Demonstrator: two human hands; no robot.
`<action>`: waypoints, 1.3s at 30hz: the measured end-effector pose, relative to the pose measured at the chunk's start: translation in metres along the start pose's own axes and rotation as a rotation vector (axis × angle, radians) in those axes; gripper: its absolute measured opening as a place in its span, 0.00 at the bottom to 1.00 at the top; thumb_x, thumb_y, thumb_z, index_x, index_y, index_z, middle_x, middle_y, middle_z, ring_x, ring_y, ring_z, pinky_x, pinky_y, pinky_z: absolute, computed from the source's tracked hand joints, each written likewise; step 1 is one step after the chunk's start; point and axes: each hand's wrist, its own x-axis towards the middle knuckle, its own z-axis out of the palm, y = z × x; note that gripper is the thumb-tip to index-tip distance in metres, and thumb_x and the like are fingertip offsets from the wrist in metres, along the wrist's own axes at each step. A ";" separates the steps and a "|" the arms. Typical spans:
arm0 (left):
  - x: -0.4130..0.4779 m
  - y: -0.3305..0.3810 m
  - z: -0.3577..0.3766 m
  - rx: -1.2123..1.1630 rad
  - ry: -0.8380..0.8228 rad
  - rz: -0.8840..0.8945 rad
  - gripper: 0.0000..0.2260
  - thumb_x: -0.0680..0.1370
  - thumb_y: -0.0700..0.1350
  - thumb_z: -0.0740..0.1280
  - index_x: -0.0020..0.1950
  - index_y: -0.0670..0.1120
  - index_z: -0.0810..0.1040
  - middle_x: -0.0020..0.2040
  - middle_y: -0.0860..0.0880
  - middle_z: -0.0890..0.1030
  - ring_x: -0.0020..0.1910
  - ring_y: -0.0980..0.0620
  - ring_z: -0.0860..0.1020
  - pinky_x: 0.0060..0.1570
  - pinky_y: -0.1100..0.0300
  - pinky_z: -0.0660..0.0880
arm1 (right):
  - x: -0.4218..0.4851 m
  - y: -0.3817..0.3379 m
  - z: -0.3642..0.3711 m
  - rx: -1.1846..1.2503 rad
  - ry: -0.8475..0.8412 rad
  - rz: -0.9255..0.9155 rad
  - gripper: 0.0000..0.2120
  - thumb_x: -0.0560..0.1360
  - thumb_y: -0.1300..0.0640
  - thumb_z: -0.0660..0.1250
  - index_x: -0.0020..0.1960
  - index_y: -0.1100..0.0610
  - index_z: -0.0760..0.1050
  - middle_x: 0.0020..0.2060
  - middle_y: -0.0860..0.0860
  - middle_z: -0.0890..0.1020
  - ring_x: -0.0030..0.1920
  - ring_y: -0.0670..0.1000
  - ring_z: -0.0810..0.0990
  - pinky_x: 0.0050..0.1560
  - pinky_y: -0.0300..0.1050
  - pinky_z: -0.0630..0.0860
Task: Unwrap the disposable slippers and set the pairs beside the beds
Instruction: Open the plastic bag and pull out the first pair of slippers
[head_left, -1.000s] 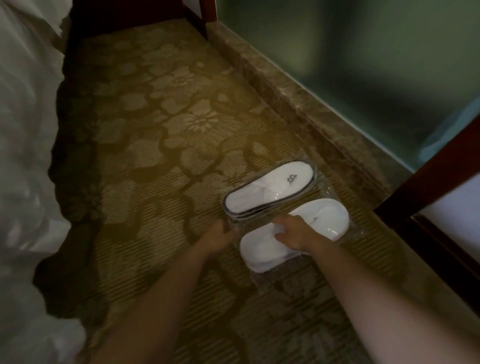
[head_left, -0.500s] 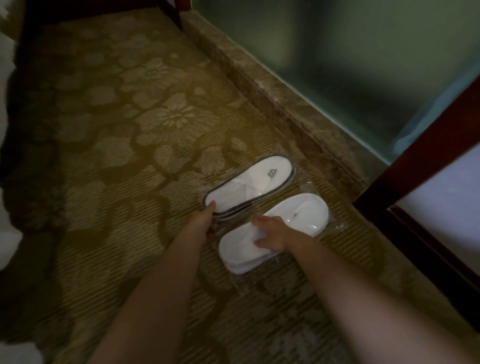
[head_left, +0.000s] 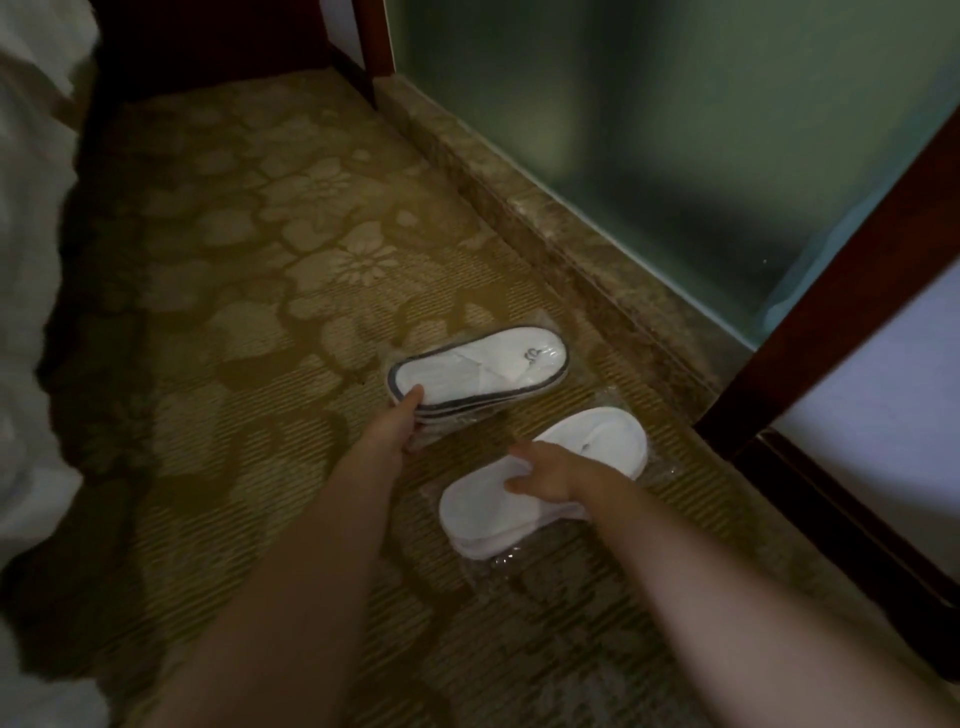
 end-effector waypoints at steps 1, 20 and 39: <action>-0.004 0.005 -0.005 -0.010 -0.002 0.016 0.23 0.78 0.52 0.62 0.69 0.42 0.69 0.64 0.43 0.76 0.59 0.44 0.76 0.52 0.52 0.73 | -0.005 -0.004 -0.007 0.044 0.054 -0.014 0.28 0.78 0.51 0.62 0.74 0.59 0.60 0.74 0.56 0.63 0.73 0.55 0.63 0.70 0.44 0.60; -0.116 0.084 -0.080 -0.065 -0.239 0.321 0.11 0.80 0.47 0.61 0.44 0.41 0.74 0.26 0.46 0.80 0.21 0.55 0.79 0.22 0.64 0.78 | -0.106 -0.108 -0.111 1.469 0.237 -0.164 0.36 0.71 0.46 0.70 0.74 0.52 0.59 0.71 0.57 0.68 0.67 0.60 0.72 0.64 0.56 0.71; -0.164 0.078 -0.066 0.492 0.026 0.619 0.32 0.74 0.50 0.70 0.73 0.41 0.62 0.67 0.45 0.71 0.68 0.43 0.70 0.66 0.54 0.68 | -0.140 -0.114 -0.096 1.242 0.551 -0.141 0.22 0.77 0.57 0.64 0.70 0.54 0.67 0.63 0.56 0.77 0.52 0.53 0.79 0.48 0.45 0.79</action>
